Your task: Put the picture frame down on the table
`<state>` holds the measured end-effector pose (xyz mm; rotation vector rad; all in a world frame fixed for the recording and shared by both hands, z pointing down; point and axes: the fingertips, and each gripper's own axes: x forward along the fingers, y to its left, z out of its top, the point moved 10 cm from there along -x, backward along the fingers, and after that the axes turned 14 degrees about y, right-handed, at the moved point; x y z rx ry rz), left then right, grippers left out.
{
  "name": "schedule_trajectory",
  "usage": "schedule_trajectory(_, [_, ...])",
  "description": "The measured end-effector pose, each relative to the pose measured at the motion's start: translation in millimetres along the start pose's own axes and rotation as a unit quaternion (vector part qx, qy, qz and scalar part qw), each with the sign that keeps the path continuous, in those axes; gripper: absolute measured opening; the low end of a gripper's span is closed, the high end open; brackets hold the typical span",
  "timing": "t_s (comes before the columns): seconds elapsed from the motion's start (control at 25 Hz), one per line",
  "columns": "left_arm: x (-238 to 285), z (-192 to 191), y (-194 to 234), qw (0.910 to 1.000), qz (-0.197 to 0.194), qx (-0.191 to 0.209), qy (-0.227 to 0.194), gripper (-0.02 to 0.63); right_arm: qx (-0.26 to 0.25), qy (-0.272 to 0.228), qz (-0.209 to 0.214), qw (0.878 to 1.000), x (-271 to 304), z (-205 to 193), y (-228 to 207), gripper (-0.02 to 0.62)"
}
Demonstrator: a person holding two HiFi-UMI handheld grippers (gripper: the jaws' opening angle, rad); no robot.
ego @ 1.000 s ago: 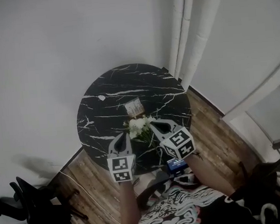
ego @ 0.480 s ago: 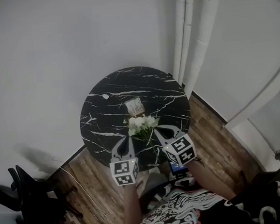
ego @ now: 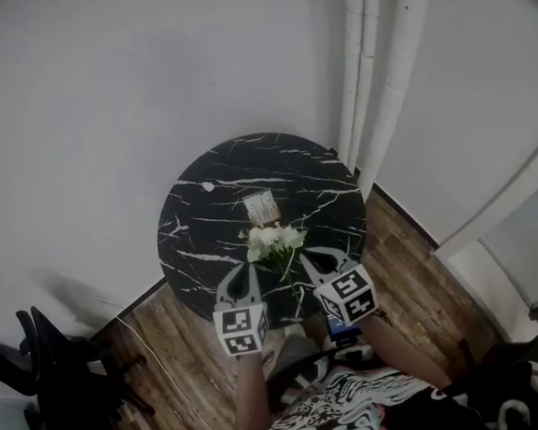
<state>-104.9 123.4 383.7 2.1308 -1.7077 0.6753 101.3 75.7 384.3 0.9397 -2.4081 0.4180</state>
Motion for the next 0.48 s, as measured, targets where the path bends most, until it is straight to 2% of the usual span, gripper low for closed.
schedule_trajectory(0.48, [1.7,3.7,-6.5,1.0000,-0.009,0.000,0.001,0.015,-0.002,0.003,0.007,1.000,-0.8,-2.4,-5.1,0.018])
